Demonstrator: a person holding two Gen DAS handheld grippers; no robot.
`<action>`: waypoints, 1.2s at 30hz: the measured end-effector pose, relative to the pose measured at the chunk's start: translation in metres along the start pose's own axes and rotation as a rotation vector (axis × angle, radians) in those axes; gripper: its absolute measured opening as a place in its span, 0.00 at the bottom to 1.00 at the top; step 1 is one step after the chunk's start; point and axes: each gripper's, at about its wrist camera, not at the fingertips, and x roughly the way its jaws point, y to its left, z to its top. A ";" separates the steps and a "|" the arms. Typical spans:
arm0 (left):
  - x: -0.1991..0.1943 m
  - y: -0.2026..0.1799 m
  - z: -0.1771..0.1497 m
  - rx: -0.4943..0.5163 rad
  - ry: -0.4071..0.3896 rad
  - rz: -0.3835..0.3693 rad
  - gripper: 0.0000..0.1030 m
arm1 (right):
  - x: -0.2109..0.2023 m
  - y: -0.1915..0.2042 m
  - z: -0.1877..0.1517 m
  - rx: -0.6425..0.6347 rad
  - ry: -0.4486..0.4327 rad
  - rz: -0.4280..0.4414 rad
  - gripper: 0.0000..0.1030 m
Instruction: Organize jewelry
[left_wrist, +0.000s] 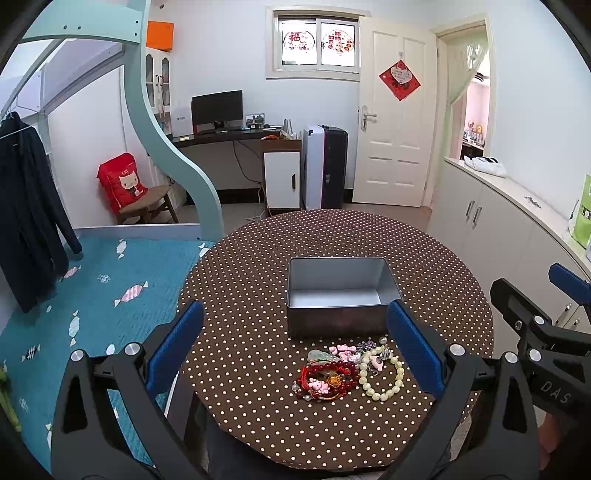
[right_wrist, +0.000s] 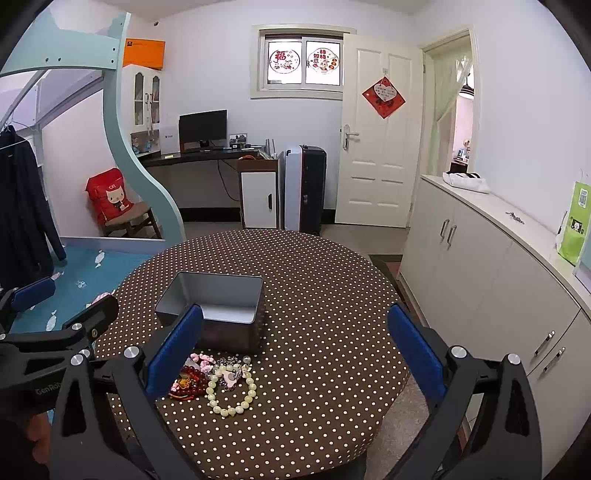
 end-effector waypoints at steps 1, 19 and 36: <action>-0.001 0.000 0.000 0.000 -0.001 0.001 0.95 | -0.001 0.001 0.000 -0.001 -0.001 0.001 0.93; 0.003 -0.003 0.001 0.008 0.016 0.019 0.95 | 0.005 0.000 -0.002 0.008 0.023 0.009 0.93; 0.010 -0.002 -0.002 -0.002 0.032 0.019 0.95 | 0.006 0.001 -0.003 0.007 0.037 0.019 0.93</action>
